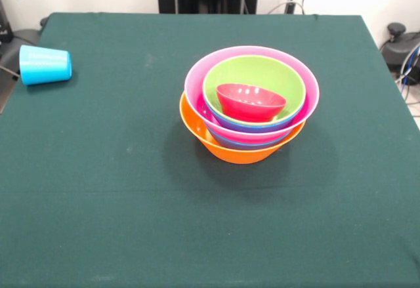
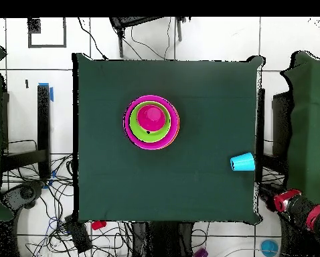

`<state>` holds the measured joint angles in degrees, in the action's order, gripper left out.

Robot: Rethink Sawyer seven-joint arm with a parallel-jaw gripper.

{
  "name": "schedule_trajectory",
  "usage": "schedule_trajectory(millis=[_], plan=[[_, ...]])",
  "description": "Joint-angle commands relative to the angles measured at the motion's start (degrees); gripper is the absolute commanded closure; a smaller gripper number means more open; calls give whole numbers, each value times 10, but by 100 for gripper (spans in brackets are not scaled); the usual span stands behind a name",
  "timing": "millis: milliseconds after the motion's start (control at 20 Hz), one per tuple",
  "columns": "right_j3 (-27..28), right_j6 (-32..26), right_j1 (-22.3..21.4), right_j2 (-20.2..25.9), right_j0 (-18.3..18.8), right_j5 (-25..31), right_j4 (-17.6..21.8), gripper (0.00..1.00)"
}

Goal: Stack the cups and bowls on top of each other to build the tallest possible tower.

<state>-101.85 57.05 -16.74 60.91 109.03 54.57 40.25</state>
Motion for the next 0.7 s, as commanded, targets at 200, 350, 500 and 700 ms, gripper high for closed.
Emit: schedule_trajectory(millis=[200,350,500,700], plan=[[-3,-161,44,-27,-29,-31,55,0],[-6,-208,54,-15,-15,-12,51,0],[-25,-235,56,-10,6,10,41,0],[-75,-239,51,-8,35,4,48,0]])
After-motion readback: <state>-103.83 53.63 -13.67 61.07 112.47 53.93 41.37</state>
